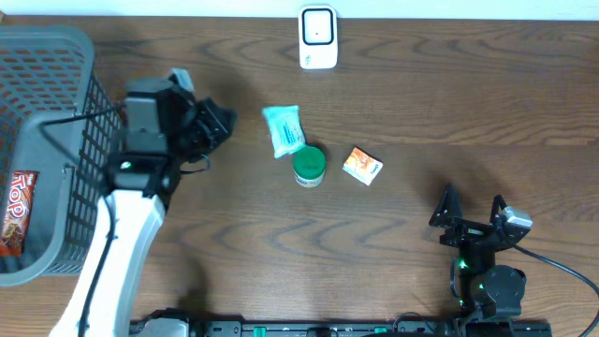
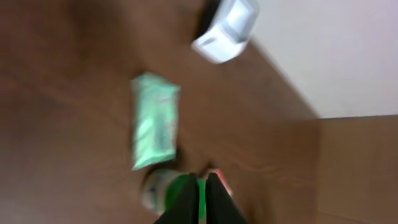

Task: Scan the item barcode
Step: 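Lift the tissue pack out and place it left of the jar, then regrasp the tissue pack with the left gripper and lift it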

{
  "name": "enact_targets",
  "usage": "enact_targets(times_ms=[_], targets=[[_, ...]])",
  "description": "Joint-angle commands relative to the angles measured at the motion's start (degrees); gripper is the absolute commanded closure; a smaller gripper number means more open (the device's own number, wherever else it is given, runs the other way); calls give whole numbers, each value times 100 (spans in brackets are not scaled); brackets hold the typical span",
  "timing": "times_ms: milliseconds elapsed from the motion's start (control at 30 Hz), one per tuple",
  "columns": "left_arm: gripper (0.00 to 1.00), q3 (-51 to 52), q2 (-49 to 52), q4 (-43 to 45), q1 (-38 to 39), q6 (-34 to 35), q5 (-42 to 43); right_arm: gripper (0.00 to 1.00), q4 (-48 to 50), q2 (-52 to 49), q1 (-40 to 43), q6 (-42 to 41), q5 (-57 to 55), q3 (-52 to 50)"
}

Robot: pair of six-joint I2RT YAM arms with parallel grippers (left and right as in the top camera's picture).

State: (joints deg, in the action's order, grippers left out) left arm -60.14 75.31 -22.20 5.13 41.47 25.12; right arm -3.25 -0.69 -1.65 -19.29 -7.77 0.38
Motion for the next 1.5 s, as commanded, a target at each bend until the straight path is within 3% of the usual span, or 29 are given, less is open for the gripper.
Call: enact_targets(times_ms=[0,633,667,733,800,967,1067,1167,1467], targets=[[93,74,286,0,136,-120,-424,1,-20,31,-37,-37,-72,-7],[91,74,778,444,188,-400,-426,1,-20,31,-37,-37,-72,-7],[83,74,828,557,188,-400,-424,1,-22,31,-37,-37,-72,-7],[50,72,1032,887,188,-396,-417,1,-20,31,-37,-37,-72,-7],[32,70,1209,1084,199,-398,-420,1,-20,31,-37,-37,-72,-7],[4,-31,1821,1460,199,-555,-422,1,-20,31,-37,-37,-72,-7],[0,-249,2212,1484,199,-1025,-424,1,-20,31,-37,-37,-72,-7],[2,-516,2570,1425,199,-1547,-501,1,-20,31,-37,-37,-72,-7],[2,-1410,3174,804,393,-2723,-1419,1,-20,31,-37,-37,-72,-7]])
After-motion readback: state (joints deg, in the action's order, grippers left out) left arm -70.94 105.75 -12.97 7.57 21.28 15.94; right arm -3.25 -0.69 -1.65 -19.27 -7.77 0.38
